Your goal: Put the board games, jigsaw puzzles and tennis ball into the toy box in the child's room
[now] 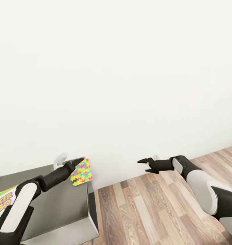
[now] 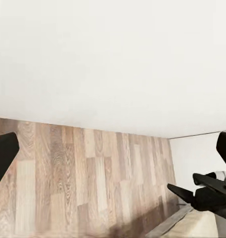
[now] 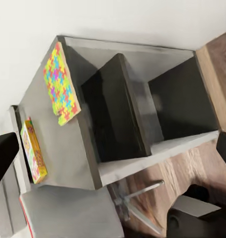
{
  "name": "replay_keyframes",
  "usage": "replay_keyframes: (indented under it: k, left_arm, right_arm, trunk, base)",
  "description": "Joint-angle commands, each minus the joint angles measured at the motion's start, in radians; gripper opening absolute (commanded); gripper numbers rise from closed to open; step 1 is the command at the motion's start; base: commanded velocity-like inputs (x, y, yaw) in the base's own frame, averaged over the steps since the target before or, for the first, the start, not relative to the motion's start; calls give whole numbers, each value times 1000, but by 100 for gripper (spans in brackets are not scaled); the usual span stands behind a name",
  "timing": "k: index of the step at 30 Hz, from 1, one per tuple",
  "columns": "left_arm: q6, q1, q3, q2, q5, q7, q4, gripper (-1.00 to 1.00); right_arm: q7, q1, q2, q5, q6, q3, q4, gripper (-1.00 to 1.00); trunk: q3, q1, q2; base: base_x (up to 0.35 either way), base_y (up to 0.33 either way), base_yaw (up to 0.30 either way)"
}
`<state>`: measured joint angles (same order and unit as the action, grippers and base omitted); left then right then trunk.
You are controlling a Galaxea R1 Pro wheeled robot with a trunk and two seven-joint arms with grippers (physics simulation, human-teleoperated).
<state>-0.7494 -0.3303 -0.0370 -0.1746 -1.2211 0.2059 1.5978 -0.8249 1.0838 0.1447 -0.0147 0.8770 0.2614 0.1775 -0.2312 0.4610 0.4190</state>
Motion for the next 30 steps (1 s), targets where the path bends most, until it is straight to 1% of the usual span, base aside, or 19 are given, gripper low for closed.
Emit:
replay_keyframes:
  k: [1, 2, 3, 5, 6, 7, 11, 12, 13, 17, 18, 21, 23, 26, 30]
  left_arm:
    - [-11, -22, 31, 33, -13, 85, 0, 100]
    - [-14, -32, 42, 51, -15, 121, 1, 100]
    - [-20, -52, 59, 87, -16, 187, 1, 100]
    - [-24, -69, 71, 120, -17, 244, 1, 100]
    - [-26, -80, 78, 146, -17, 289, 1, 100]
    - [-27, -85, 80, 157, -18, 305, 1, 100]
    - [-25, -95, 87, 183, -18, 340, 4, 100]
    - [-24, -99, 88, 194, -18, 346, 5, 100]
    - [-24, -113, 90, 217, -19, 356, 6, 100]
    - [-26, -128, 91, 236, -22, 355, 8, 100]
    - [-29, -137, 93, 263, -45, 334, 9, 100]
    - [-30, -141, 94, 279, -71, 323, 8, 100]
    - [-29, -141, 94, 282, -80, 320, 8, 100]
    - [-29, -139, 93, 282, -85, 320, 8, 100]
    - [-28, -138, 93, 282, -89, 316, 8, 100]
  right_arm:
    - [45, -10, -3, -35, 11, 16, -2, 100]
    - [62, -13, -4, -48, 13, 21, -3, 100]
    - [85, -19, -5, -66, 15, 27, -3, 100]
    - [97, -22, -6, -78, 16, 32, -2, 100]
    - [104, -25, -6, -86, 17, 35, -1, 100]
    - [105, -25, -6, -88, 18, 36, 0, 100]
    - [91, -27, -6, -94, 18, 38, 2, 100]
    - [61, -27, -6, -94, 17, 37, 2, 100]
    - [-15, -28, -4, -93, 16, 33, 3, 100]
    - [-73, -28, -1, -91, 15, 30, 3, 100]
    - [-98, -28, 0, -90, 15, 29, 4, 100]
    - [-109, -28, 1, -89, 16, 30, 4, 100]
    - [-113, -28, 2, -89, 16, 31, 5, 100]
    - [-114, -28, 4, -89, 16, 32, 5, 100]
    - [-110, -28, 14, -88, 16, 35, 5, 100]
  trunk:
    - [-2, 1, 2]
    - [-2, 1, 2]
    - [-2, 1, 2]
    - [-2, 1, 2]
    - [-2, 1, 2]
    - [-2, 1, 2]
    - [-2, 1, 2]
    - [-5, 4, 9]
    - [-8, 8, 16]
    - [-21, 24, 44]
    - [-24, 27, 51]
    - [-33, 39, 72]
    - [-39, 47, 86]
    - [-49, 58, 107]
    - [-61, 73, 135]
  base:
    - [0, 0, 294]
    - [0, 0, 294]
    - [0, 0, 294]
    - [0, 0, 294]
    - [0, 0, 294]
    - [0, 0, 294]
    - [0, 0, 294]
    - [0, 0, 295]
    - [0, 0, 295]
    - [0, 0, 295]
    - [0, 0, 297]
    - [0, 0, 297]
    - [0, 0, 297]
    - [0, 0, 298]
    - [0, 0, 298]
